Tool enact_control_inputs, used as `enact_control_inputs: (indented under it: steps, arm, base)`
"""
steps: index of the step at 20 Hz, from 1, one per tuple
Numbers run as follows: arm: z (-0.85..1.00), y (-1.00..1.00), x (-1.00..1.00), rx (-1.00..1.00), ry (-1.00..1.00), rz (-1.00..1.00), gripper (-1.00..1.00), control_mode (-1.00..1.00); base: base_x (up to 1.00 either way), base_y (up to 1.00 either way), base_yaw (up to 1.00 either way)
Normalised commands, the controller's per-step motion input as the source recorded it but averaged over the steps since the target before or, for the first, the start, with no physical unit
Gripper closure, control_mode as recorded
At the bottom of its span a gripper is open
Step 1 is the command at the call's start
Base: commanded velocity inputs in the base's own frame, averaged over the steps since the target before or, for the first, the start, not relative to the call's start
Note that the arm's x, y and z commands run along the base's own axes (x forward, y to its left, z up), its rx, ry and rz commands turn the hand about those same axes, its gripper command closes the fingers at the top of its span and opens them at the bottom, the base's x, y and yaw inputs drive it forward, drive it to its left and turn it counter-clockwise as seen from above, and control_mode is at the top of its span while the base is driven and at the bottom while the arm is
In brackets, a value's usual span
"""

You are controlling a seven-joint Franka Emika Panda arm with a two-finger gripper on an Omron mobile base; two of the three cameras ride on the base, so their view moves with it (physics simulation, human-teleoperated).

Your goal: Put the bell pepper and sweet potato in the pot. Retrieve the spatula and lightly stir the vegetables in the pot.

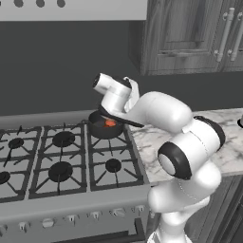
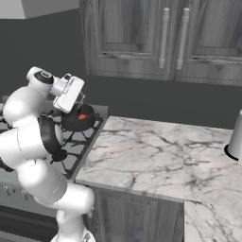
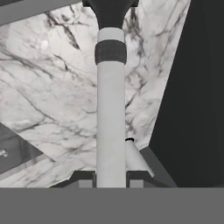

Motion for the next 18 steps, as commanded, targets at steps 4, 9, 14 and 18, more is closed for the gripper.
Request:
enact_control_inputs:
  steps: [4, 9, 14, 18]
  arm:
    - [-0.12, 0.01, 0.51, -0.01, 0.0, -0.01, 1.0, -1.0]
    - [-0.35, 0.08, 0.17, -0.01, -0.04, 0.0, 1.0, -1.0]
    - [-0.11, 0.11, 0.02, -0.02, -0.01, -0.02, 1.0, -1.0]
    - [0.0, 0.05, 0.08, 0.0, 0.0, -0.05, 1.0, -1.0]
  base:
    - [0.0, 0.0, 0.0]
    - [0.0, 0.0, 0.0]
    - [0.0, 0.0, 0.0]
    - [0.0, 0.0, 0.0]
